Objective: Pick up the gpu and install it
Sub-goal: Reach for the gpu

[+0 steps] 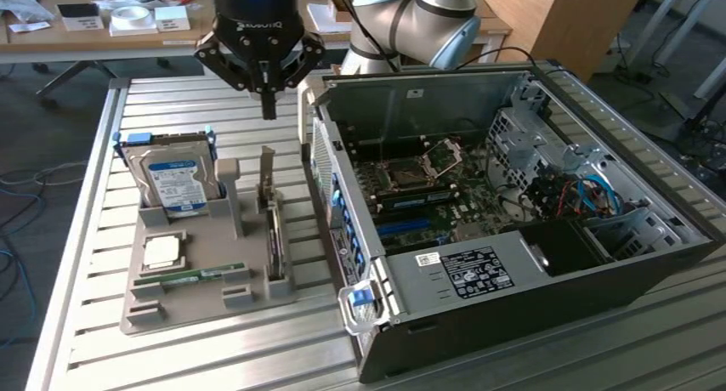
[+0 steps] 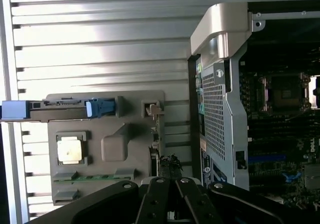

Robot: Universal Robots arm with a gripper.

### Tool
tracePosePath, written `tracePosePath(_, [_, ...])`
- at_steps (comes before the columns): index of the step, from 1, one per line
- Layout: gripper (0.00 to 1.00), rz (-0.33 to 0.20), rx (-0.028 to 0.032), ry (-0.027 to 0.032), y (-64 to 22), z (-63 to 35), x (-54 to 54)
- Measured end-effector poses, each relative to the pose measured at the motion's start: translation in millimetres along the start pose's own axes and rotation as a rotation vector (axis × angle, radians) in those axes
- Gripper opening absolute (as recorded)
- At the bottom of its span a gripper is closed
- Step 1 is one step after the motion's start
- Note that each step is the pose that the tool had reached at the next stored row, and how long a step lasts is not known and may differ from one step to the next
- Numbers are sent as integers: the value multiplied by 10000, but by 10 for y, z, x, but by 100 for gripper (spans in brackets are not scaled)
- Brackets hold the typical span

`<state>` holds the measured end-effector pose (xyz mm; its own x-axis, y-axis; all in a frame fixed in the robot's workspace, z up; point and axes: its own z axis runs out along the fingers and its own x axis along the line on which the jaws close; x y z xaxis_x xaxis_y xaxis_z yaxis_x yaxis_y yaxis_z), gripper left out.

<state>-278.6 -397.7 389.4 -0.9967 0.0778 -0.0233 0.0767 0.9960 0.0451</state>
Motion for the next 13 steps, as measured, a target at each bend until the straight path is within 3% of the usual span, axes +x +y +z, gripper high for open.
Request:
tracePosePath(6, [11,2,1,1,-93,-5,25])
tracePosePath(13, [11,2,0,0,-283,-14,55])
